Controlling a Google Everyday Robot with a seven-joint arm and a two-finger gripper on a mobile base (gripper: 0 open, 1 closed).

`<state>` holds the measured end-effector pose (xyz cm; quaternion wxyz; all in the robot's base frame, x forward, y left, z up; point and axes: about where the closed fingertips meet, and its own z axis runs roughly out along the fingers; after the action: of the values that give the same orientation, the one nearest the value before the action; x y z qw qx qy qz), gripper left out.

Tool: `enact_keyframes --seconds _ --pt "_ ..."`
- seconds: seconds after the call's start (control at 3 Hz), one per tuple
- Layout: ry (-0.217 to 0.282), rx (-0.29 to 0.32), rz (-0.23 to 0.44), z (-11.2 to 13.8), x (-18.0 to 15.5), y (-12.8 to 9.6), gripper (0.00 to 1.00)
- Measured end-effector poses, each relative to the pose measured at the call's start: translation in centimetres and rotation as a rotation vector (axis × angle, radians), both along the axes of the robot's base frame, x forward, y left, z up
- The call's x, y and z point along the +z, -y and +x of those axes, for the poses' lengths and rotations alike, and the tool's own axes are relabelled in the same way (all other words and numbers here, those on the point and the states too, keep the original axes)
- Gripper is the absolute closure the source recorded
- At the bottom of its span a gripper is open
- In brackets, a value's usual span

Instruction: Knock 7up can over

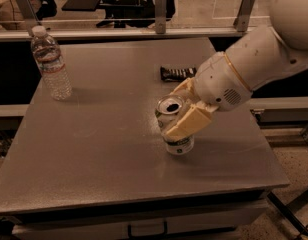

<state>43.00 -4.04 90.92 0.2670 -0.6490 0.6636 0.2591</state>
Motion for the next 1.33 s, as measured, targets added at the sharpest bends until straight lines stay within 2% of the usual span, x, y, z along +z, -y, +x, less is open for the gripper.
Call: enact_keyframes --seconds 0.33,0.67,1.0,1.33 --pt "-0.025 0.044 -0.162 1.7 0.0 0.1 1.0" --pt "-0.018 0.076 -0.298 2.9 0.0 0.2 1.0" --pt "0.006 0.092 -0.41 3.6 -0.4 0.2 0.84" --pt "0.035 0.117 -0.507 3.7 -1.0 -0.1 0.53"
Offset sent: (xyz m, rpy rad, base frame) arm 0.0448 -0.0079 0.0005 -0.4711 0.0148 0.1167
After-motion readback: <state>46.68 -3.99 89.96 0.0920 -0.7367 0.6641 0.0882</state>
